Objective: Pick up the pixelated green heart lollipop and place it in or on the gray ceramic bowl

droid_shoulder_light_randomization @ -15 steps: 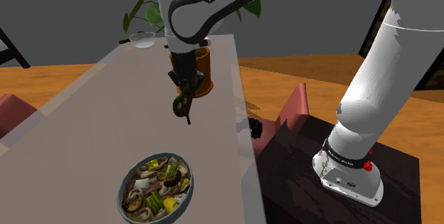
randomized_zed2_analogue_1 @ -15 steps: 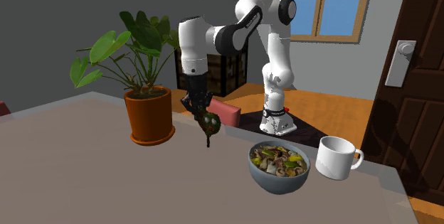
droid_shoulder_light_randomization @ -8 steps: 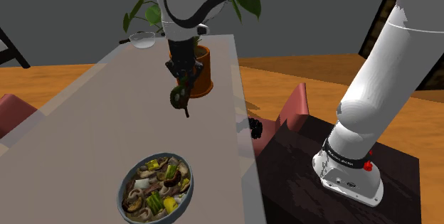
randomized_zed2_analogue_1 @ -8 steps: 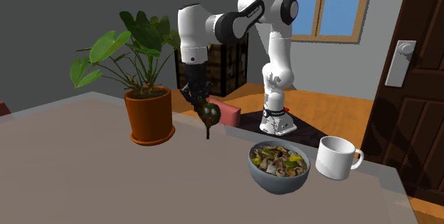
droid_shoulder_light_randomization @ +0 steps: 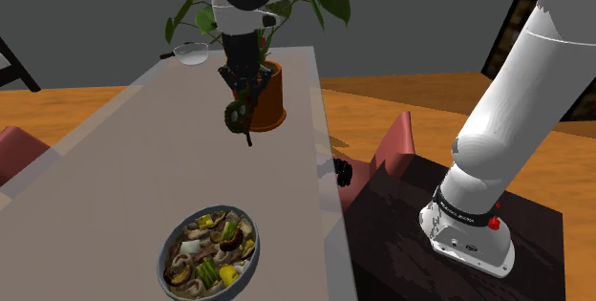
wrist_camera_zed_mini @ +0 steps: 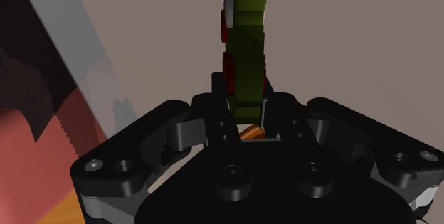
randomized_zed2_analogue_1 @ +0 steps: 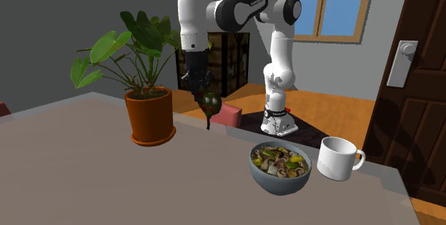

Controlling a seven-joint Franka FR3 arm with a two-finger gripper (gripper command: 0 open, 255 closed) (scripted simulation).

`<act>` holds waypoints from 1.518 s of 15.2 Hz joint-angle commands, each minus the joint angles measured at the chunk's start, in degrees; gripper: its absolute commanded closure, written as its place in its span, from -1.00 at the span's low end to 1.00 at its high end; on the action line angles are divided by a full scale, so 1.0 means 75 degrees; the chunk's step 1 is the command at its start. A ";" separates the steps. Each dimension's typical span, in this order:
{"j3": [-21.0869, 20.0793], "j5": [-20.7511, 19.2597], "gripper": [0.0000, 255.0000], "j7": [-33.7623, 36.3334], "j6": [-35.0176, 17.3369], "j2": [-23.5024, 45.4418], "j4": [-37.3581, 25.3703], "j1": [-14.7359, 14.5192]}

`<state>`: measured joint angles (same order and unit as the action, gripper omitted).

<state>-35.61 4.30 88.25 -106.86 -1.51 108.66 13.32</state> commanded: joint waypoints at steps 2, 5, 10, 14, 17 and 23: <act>0.0001 0.0007 1.00 0.0020 0.0328 -0.0023 -0.0307 0.0000; 0.0007 0.0010 1.00 0.0030 0.0634 -0.0037 -0.0602 0.0005; 0.0011 -0.0008 1.00 0.0065 0.1149 -0.0019 -0.1133 0.0009; -0.0144 0.0074 1.00 0.0367 0.1308 -0.0147 -0.1208 -0.0140; -0.0394 0.0178 1.00 0.0835 0.1377 -0.0296 -0.1194 -0.0366; -0.0971 0.0233 1.00 0.1902 0.1539 -0.0337 -0.1411 -0.0842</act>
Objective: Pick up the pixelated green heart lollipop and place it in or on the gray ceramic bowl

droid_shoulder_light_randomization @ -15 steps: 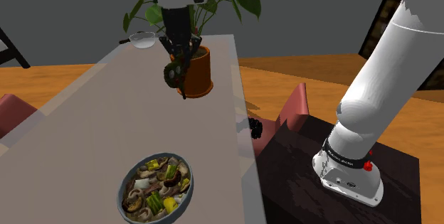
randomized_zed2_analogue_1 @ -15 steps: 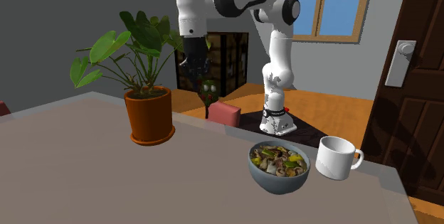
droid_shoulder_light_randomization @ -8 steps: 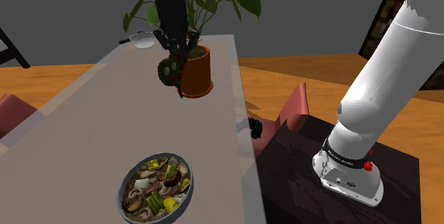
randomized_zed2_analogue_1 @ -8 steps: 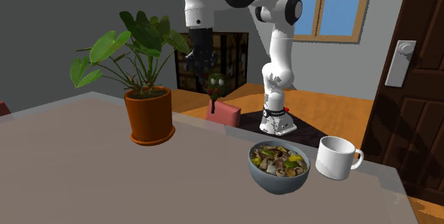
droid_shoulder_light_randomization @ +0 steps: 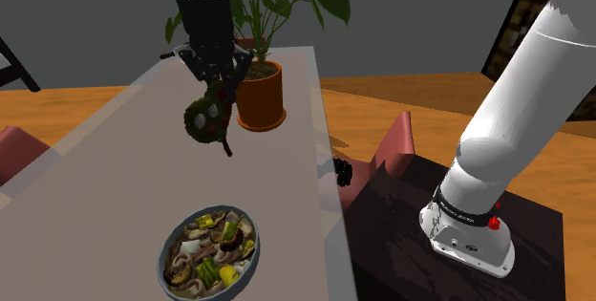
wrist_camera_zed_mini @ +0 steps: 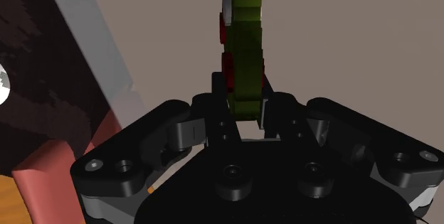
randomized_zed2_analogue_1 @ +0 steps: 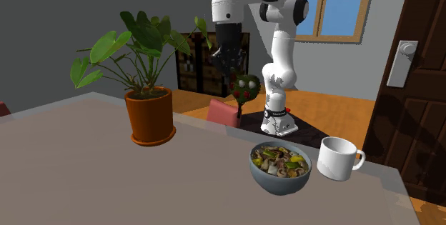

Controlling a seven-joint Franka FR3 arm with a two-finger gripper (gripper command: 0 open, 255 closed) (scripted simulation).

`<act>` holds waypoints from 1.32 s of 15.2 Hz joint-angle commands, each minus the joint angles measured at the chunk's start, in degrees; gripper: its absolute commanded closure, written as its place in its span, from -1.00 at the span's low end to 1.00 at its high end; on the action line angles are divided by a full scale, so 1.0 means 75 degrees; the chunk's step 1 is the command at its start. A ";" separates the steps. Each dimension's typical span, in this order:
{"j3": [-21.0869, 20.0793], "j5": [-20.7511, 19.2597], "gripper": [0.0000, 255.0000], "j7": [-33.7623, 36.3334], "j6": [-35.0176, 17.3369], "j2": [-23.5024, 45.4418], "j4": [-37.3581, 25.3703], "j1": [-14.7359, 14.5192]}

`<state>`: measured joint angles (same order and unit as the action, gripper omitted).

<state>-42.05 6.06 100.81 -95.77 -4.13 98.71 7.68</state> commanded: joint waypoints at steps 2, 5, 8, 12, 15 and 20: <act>-0.0330 -0.0045 1.00 0.0627 0.0121 0.0086 -0.0230 -0.0259; -0.0678 -0.0188 1.00 0.1276 0.0218 0.0291 -0.0520 -0.0534; -0.1041 -0.0448 1.00 0.1992 0.0332 0.0629 -0.0901 -0.0863; -0.1180 -0.0535 1.00 0.2280 0.0072 0.0733 -0.0721 -0.1018; -0.1165 -0.0475 1.00 0.2225 -0.0247 0.0660 -0.0354 -0.0996; -0.1152 -0.0420 1.00 0.2164 -0.0767 0.0596 0.0210 -0.0981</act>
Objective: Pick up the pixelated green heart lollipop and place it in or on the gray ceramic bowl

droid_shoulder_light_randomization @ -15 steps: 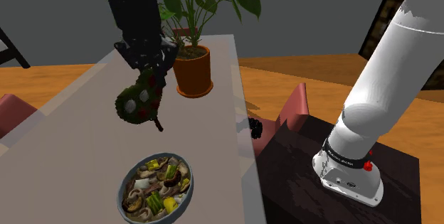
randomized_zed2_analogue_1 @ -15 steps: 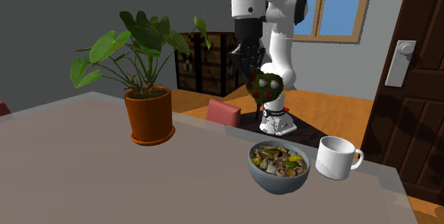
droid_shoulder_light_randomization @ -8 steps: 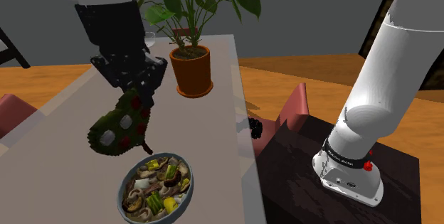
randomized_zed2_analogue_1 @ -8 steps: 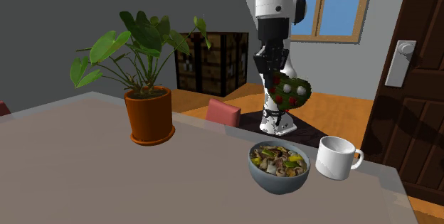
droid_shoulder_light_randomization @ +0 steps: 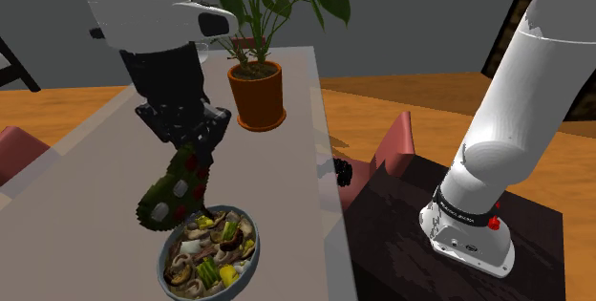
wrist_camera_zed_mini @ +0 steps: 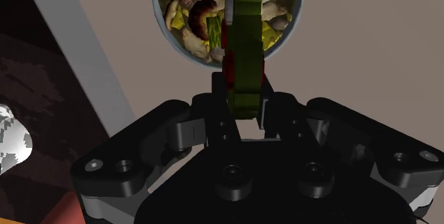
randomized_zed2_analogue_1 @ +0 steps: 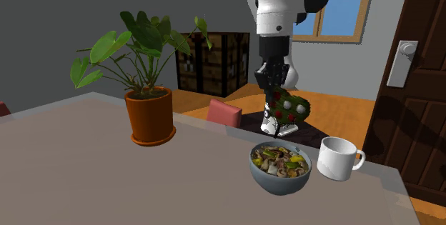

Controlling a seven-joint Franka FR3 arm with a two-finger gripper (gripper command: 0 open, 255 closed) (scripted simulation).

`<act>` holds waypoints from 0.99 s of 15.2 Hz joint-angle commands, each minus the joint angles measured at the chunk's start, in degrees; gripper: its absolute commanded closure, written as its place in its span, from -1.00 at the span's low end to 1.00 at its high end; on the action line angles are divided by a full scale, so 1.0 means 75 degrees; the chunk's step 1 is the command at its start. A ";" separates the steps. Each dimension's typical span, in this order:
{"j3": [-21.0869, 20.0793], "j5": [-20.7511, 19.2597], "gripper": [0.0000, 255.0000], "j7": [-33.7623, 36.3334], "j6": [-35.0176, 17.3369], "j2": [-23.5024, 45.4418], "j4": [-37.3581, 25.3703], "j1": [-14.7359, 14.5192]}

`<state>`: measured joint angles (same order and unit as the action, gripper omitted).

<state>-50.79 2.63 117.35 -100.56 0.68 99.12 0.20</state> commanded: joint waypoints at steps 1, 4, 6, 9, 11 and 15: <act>0.0015 0.0042 1.00 -0.0049 -0.0232 -0.0051 0.0262 0.0017; 0.0013 0.0043 1.00 -0.0062 -0.0539 -0.0047 0.0567 0.0016; 0.0009 0.0033 1.00 -0.0063 -0.0743 -0.0032 0.0761 0.0013; 0.0002 0.0003 1.00 -0.0052 -0.1047 0.0011 0.1037 0.0004; -0.0001 -0.0010 1.00 -0.0047 -0.1147 0.0028 0.1126 0.0000; -0.0003 -0.0011 1.00 -0.0046 -0.1147 0.0030 0.1125 0.0001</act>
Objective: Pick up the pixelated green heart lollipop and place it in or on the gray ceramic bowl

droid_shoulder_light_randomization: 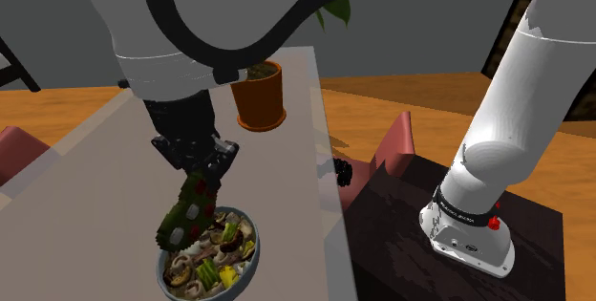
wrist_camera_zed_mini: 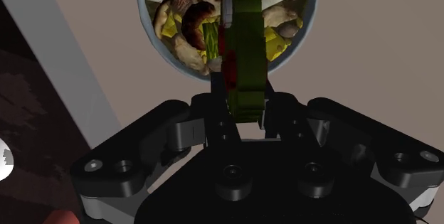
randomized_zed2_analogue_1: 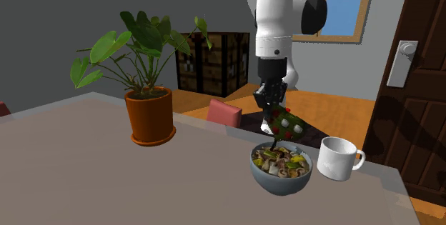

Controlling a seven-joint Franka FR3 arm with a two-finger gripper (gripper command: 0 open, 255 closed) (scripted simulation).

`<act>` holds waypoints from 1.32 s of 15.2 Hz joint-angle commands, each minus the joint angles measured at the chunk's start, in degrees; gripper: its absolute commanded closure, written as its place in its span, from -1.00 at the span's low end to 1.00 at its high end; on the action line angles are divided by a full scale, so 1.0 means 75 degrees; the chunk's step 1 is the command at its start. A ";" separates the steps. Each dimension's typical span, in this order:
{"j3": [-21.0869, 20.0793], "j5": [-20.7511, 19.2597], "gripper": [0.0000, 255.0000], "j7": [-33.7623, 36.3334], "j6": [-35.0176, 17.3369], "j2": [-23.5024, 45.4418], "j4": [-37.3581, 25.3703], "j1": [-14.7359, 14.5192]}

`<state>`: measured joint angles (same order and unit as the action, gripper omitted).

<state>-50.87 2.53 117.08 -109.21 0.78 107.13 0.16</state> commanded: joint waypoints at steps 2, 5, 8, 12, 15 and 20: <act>0.0007 0.0002 1.00 -0.0009 0.0006 0.0017 0.0056 0.0008; 0.0013 0.0018 -1.00 -0.0026 0.0007 -0.0003 0.0068 0.0015; 0.0013 0.0011 -1.00 -0.0023 0.0012 0.0005 0.0058 0.0015; 0.0040 0.0080 -1.00 -0.0065 0.0767 -0.0092 -0.0631 0.0047; 0.0046 0.0082 -1.00 -0.0066 0.0968 -0.0098 -0.0829 0.0053; 0.0045 0.0081 -1.00 -0.0066 0.0968 -0.0096 -0.0830 0.0053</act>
<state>-50.53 3.14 116.59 -101.96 0.07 100.92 0.55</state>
